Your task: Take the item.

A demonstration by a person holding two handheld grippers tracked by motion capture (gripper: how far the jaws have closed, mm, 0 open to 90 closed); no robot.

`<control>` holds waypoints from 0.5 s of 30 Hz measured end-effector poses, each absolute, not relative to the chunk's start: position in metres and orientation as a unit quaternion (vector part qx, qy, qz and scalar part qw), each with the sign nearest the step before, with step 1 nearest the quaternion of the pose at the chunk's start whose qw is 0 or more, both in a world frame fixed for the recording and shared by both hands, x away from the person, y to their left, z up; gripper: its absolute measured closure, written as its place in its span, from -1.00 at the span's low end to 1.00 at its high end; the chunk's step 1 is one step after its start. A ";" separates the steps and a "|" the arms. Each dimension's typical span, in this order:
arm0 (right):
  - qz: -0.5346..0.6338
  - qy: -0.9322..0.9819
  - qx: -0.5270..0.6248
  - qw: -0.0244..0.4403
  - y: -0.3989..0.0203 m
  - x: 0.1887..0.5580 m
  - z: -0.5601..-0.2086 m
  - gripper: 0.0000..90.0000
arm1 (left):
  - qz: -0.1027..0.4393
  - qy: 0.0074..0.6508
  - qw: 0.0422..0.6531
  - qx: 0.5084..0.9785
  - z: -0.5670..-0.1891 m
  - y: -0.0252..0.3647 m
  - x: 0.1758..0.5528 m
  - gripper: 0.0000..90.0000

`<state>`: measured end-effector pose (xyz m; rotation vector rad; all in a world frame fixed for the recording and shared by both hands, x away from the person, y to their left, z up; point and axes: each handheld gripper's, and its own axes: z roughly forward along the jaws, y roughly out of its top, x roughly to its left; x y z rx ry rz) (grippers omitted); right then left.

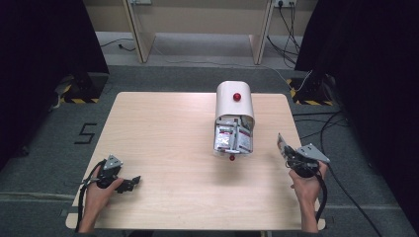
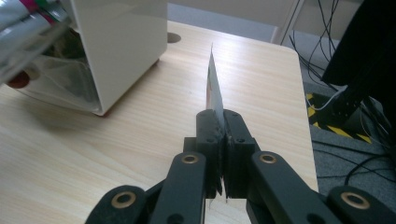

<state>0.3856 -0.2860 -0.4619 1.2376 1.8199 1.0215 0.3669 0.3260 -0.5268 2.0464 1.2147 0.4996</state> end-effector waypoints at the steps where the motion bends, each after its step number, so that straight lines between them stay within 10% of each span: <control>1: 0.394 0.703 0.478 0.350 -0.286 0.386 -0.462 0.94 | 0.193 0.468 0.348 0.789 -0.527 0.326 0.367 -1.00; 15: 0.379 0.708 0.482 0.349 -0.286 0.393 -0.473 0.94 | 0.192 0.468 0.348 0.789 -0.527 0.326 0.367 -1.00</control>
